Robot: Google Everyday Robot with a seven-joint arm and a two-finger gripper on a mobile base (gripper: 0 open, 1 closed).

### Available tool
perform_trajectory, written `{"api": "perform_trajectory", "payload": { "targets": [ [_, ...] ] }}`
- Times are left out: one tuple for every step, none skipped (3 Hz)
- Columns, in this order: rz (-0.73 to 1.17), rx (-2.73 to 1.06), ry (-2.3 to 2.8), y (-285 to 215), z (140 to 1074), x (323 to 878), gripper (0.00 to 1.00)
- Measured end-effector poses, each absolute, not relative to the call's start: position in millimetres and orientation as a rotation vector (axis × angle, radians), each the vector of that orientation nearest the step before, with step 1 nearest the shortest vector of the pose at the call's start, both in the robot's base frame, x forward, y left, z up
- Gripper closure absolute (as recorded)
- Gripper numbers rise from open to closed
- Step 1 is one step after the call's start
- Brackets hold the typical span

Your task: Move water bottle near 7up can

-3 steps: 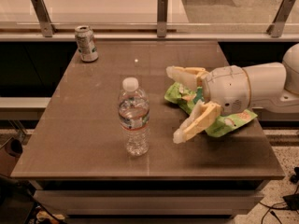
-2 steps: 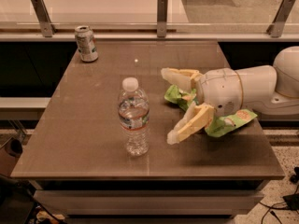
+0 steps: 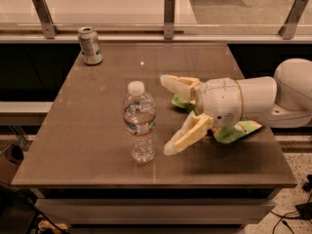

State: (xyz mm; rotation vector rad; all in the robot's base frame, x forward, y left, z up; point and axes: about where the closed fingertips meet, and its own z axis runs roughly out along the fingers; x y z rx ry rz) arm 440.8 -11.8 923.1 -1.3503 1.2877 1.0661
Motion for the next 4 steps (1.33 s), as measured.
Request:
{"api": "perform_trajectory", "payload": {
  "targets": [
    [1.072, -1.351, 1.285, -3.7, 922.5, 436.7, 0.16],
    [1.073, -1.355, 1.282, -1.7, 923.4, 435.8, 0.39],
    [1.073, -1.36, 1.279, 0.5, 924.4, 434.7, 0.63],
    [1.074, -1.365, 1.276, 2.6, 925.4, 433.7, 0.86]
  ]
}}
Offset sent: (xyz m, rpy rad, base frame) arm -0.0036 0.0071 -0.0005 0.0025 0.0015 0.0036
